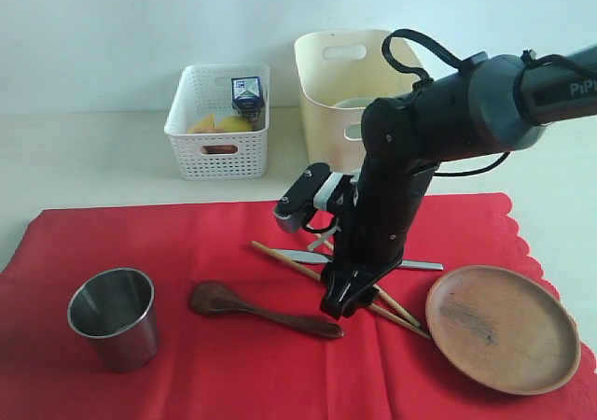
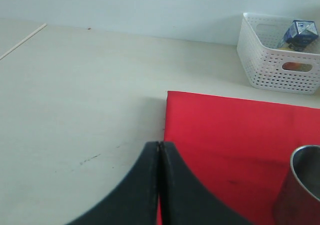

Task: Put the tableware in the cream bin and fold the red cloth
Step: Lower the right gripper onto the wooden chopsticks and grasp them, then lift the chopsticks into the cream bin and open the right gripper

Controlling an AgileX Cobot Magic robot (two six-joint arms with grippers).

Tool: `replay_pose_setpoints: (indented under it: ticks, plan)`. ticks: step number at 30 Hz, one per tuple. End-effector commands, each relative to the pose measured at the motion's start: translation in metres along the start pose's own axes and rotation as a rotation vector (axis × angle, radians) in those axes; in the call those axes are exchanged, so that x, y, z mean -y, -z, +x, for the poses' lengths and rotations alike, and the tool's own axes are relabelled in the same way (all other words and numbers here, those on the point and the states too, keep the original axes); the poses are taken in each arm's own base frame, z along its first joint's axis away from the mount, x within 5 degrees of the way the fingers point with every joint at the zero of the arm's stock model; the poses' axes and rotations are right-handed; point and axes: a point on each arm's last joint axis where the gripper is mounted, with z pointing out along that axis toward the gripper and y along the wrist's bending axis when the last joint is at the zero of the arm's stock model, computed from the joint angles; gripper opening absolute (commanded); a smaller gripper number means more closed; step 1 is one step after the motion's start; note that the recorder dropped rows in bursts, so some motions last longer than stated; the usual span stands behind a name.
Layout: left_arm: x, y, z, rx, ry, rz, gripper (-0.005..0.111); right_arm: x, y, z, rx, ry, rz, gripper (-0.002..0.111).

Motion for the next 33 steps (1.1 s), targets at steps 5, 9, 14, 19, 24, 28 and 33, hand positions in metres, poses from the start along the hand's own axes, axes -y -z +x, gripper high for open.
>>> replay_pose_setpoints:
  ticks: [5,9,14,19,24,28,33]
  plan:
    - [0.0,0.0,0.0,0.011,0.001,0.004,0.001,0.0,0.004,0.002,-0.073,-0.023,-0.017,0.059]
    - [0.0,0.0,0.0,0.011,0.001,0.004,0.001,0.003,0.004,0.0,-0.058,-0.046,0.014,0.071]
    - [0.0,0.0,0.0,0.011,0.001,0.004,0.001,0.003,-0.003,0.001,-0.072,-0.056,0.005,0.07]
    - [0.0,0.0,0.0,0.011,0.001,0.004,0.001,0.003,-0.01,0.001,-0.082,-0.059,0.0,0.061]
    - [0.0,0.0,0.0,0.011,0.001,0.004,0.001,0.003,-0.012,0.001,-0.084,-0.055,0.003,0.022]
    - [0.0,0.0,0.0,0.011,0.001,0.004,0.001,0.006,-0.009,0.002,-0.089,-0.027,0.03,0.0]
    - [0.0,0.0,0.0,0.011,0.001,0.004,0.001,0.004,0.018,-0.002,-0.008,-0.041,0.045,0.0]
